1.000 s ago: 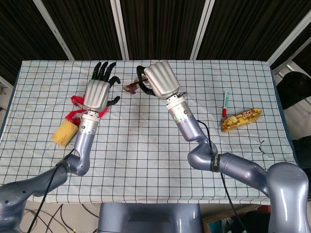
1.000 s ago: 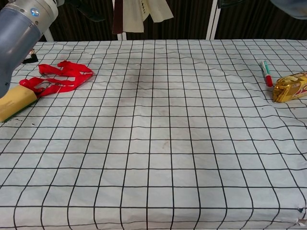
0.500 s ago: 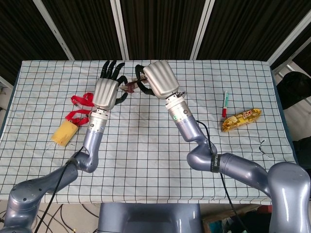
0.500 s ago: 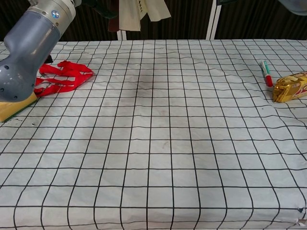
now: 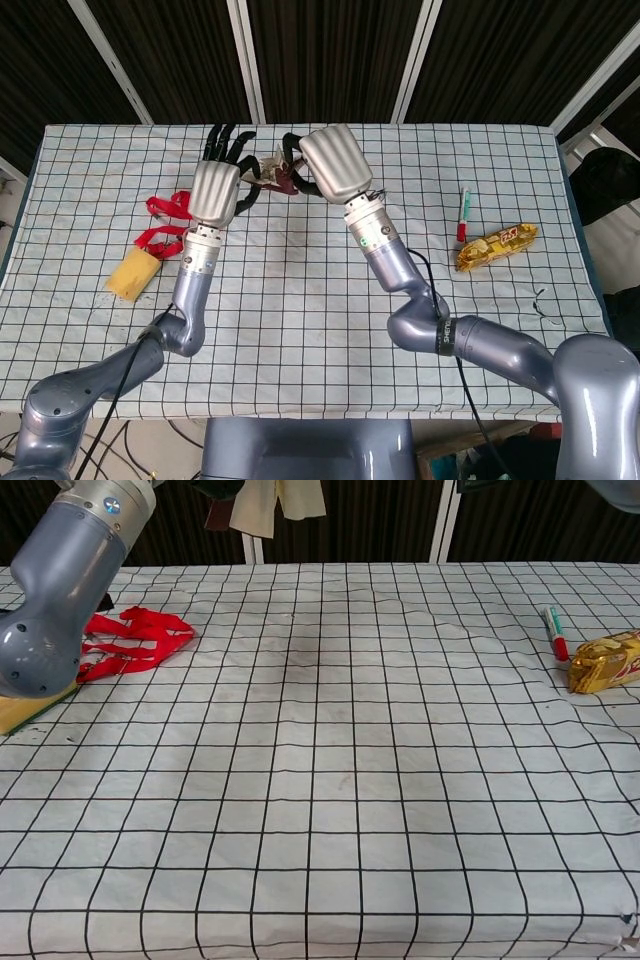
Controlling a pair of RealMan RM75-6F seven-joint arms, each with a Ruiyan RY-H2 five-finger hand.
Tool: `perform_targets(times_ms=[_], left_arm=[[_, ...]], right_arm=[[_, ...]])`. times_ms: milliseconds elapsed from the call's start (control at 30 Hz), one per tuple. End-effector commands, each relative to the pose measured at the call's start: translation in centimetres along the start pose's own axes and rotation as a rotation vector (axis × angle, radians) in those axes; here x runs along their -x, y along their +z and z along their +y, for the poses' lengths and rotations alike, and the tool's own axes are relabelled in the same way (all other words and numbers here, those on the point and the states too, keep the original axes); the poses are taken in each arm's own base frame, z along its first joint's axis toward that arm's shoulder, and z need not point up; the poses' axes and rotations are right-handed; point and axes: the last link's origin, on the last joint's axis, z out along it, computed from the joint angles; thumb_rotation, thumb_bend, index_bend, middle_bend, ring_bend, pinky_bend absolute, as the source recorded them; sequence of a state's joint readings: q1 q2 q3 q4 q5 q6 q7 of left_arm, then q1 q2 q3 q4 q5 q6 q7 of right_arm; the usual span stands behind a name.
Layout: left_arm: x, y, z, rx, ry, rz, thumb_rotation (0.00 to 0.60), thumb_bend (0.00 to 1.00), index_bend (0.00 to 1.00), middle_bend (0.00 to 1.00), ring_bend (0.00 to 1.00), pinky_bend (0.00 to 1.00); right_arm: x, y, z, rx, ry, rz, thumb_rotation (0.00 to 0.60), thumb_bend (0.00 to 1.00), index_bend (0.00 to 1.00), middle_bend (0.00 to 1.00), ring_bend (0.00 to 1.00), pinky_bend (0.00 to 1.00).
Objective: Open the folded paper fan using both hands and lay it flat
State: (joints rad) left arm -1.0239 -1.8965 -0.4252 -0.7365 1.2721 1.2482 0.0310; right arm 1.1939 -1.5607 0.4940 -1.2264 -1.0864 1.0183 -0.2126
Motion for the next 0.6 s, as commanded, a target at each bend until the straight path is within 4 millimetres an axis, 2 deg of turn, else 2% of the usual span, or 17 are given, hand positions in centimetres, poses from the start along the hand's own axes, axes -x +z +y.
perform_targets(times_ms=[33, 300, 600], left_arm=[[-0.2, -0.1, -0.4, -0.001, 0.007, 0.003, 0.6, 0.36, 0.65, 0.2, 0.0, 0.0], [-0.9, -0.3, -1.5, -0.008, 0.015, 0.016, 0.6, 0.36, 0.67, 0.2, 0.0, 0.0], [-2.8, -0.6, -2.7, -0.006, 0.038, 0.051, 0.6, 0.36, 0.67, 0.2, 0.0, 0.0]], right_arm=[[0.0, -0.1, 0.2, 0.004, -0.001, -0.002, 0.6, 0.44, 0.98, 1.0, 1.0, 0.95], [0.2, -0.7, 1.3, 0.013, -0.035, -0.013, 0.6, 0.44, 0.98, 1.0, 1.0, 0.94], [0.4, -2.5, 4.1, 0.053, -0.099, -0.028, 0.6, 0.44, 0.98, 1.0, 1.0, 0.94]])
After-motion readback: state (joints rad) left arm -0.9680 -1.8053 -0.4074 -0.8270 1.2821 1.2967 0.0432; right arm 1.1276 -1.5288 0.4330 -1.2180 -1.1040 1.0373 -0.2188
